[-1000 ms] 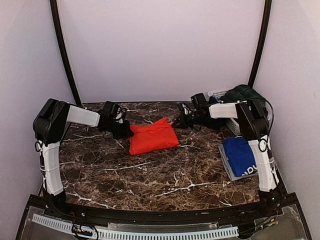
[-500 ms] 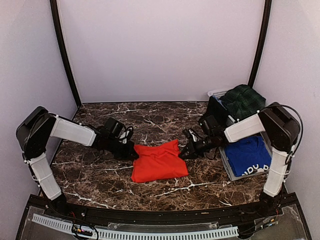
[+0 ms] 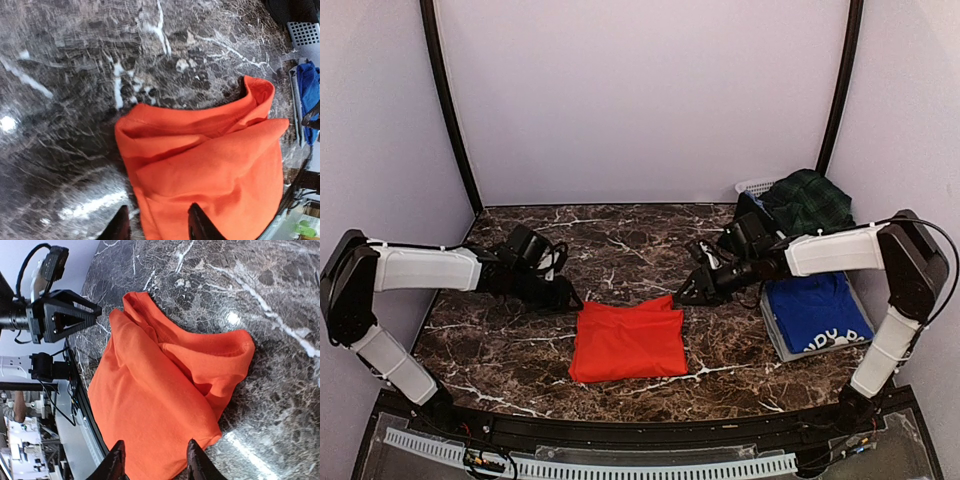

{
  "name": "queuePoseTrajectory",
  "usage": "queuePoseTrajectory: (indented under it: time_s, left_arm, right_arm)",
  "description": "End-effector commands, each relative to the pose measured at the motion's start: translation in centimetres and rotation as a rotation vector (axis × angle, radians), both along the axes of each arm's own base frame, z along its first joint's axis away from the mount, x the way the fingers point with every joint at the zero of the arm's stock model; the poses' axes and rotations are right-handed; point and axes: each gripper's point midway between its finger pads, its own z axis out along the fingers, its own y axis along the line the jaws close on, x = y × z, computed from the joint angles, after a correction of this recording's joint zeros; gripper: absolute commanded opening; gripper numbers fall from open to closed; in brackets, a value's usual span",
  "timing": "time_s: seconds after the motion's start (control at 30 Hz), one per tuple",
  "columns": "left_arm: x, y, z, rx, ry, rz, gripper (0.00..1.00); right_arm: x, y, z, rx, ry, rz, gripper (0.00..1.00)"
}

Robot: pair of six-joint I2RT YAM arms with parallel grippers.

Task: Fold and stack the mixed laundry pile
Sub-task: Fold the 2/3-rectangle-folded T-shirt at the center of the board, then adjust the square-folded T-shirt at the center of the board.

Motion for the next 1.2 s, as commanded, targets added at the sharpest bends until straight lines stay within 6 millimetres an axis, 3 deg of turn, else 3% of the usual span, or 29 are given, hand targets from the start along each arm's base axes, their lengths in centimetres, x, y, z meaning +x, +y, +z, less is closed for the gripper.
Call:
queuePoseTrajectory:
  time_s: [0.0,0.13,0.2,0.3,0.43,0.6,0.73,1.03,1.1,1.17]
  left_arm:
    - [1.4,2.3,3.3,0.101,-0.125,0.004,0.48]
    - [2.5,0.2,8.3,0.024,-0.337,-0.139,0.52]
    - [2.6,-1.8,9.6,0.020,-0.440,-0.260,0.52]
    - [1.9,-5.2,9.8,0.024,-0.504,-0.467,0.49]
    - [0.2,-8.1,8.5,0.038,-0.553,-0.721,0.44]
    - [-1.4,-10.0,5.6,0.102,-0.599,-0.927,0.39]
    - [-1.3,-10.3,3.1,0.126,-0.570,-0.969,0.37]
    - [-0.3,-10.8,0.0,0.158,-0.537,-0.984,0.36]
    - [-0.4,-10.8,-0.3,0.163,-0.525,-0.992,0.33]
    - [-0.4,-10.6,-0.6,0.173,-0.517,-0.995,0.25]
  right_arm:
    - [1.9,-1.6,1.3,-0.043,-0.067,0.001,0.41]
    - [5.0,-1.1,4.3,0.019,-0.157,-0.003,0.44]
    - [6.5,0.2,5.7,0.048,-0.184,0.031,0.42]
    - [8.1,2.3,6.5,0.117,-0.172,0.085,0.36]
    - [8.0,4.9,5.3,0.174,-0.115,0.186,0.31]
    - [6.7,8.0,3.1,0.191,-0.051,0.276,0.27]
    - [6.7,9.4,1.3,0.188,-0.025,0.301,0.23]
    - [6.0,11.9,-4.2,0.150,0.057,0.352,0.17]
    - [5.9,12.0,-5.1,0.137,0.064,0.347,0.16]
    - [6.1,11.9,-6.1,0.118,0.067,0.338,0.14]
